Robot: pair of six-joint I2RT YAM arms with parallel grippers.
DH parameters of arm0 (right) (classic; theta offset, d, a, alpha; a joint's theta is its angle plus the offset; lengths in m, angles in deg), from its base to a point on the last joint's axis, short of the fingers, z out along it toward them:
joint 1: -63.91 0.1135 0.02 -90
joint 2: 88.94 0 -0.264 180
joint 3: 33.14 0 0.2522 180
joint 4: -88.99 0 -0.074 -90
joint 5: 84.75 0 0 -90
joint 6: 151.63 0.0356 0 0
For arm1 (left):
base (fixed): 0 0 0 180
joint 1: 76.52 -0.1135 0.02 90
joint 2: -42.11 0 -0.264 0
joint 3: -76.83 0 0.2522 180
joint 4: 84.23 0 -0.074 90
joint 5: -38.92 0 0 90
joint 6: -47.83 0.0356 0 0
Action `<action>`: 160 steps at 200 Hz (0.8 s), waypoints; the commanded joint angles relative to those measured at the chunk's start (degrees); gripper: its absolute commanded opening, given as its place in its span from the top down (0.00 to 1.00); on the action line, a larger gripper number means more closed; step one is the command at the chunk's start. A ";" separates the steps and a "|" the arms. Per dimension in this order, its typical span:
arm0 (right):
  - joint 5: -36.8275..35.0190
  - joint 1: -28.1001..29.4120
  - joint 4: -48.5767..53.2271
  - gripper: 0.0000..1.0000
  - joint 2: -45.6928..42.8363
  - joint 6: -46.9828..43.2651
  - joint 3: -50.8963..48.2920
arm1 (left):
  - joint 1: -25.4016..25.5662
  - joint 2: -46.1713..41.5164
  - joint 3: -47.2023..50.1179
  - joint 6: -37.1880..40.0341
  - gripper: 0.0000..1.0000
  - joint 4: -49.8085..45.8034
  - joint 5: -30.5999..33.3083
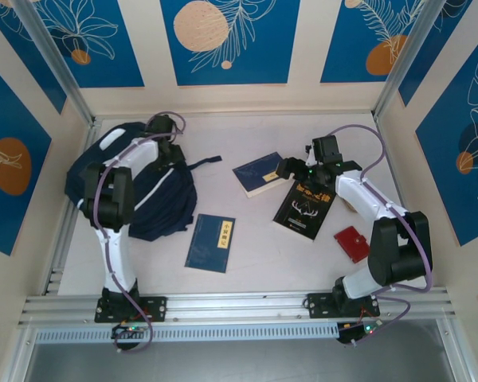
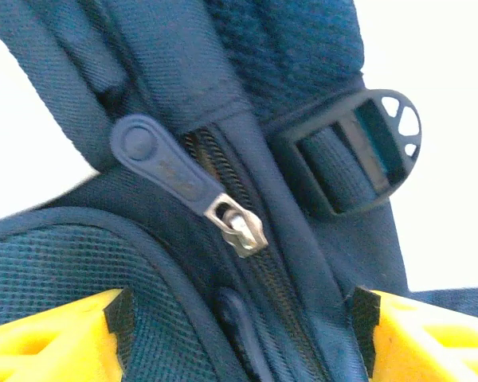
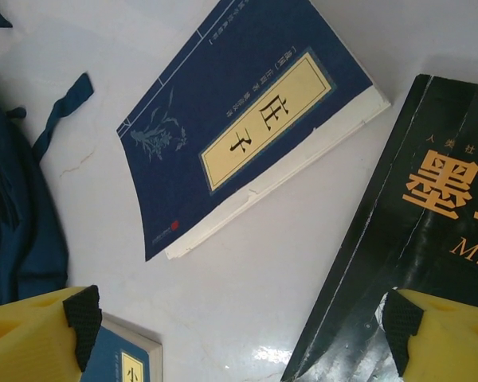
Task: Pack the student bag
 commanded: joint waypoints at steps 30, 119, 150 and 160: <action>-1.39 5.07 4.61 0.14 -0.20 0.74 -1.32 | 14.32 4.59 -0.50 -10.95 0.28 5.75 -17.07; -9.93 32.32 7.33 0.33 -3.92 7.89 -6.33 | 12.72 -8.22 -2.53 -7.08 0.16 0.66 -18.66; -8.13 38.46 6.12 0.35 -0.06 7.17 -7.10 | 10.03 -16.71 8.59 -5.99 0.19 2.20 -17.11; -6.86 39.25 5.66 0.36 1.91 6.69 -6.60 | 9.09 -18.68 11.84 -5.72 0.22 2.60 -17.00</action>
